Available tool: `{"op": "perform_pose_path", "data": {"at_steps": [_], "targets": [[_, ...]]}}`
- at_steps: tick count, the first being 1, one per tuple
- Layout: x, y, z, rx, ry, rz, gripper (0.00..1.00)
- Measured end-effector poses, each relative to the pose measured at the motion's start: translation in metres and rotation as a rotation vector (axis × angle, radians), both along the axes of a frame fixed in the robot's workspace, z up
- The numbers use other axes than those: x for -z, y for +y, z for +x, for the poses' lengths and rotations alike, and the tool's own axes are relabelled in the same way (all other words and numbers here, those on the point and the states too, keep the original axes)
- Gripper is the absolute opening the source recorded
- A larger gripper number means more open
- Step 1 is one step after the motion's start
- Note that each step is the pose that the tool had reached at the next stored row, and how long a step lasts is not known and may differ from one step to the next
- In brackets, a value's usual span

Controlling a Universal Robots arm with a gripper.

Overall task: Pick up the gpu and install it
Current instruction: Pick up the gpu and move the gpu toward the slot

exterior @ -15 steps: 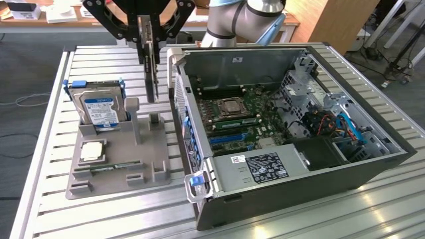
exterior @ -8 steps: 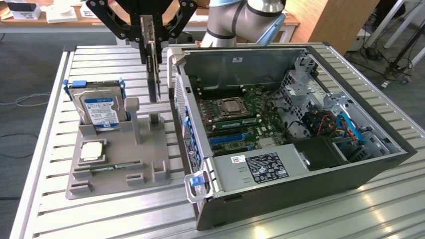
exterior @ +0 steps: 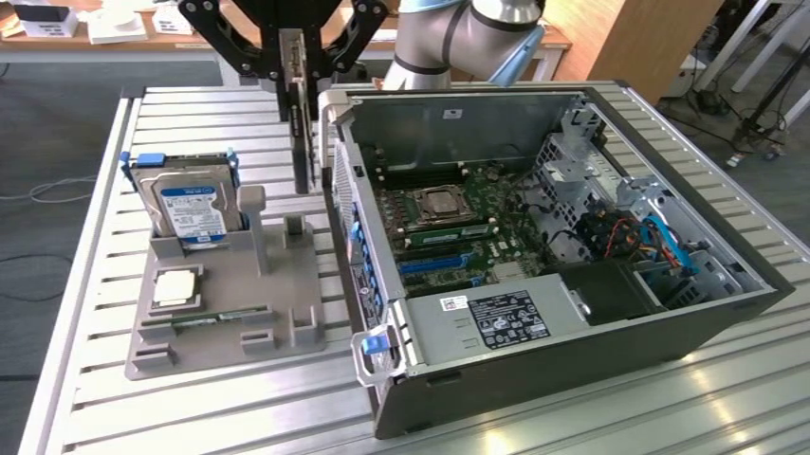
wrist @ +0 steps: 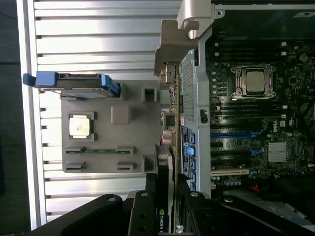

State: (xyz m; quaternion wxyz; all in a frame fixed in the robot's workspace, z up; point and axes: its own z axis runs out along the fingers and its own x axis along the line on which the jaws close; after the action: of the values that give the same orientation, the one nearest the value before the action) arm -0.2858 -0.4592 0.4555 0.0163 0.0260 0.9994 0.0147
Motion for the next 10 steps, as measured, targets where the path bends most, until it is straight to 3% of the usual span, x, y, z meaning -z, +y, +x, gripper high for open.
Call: {"op": "perform_pose_path", "data": {"at_steps": [10], "targets": [[0.0,0.0,0.014,0.0,0.0001,0.0,0.27]]}}
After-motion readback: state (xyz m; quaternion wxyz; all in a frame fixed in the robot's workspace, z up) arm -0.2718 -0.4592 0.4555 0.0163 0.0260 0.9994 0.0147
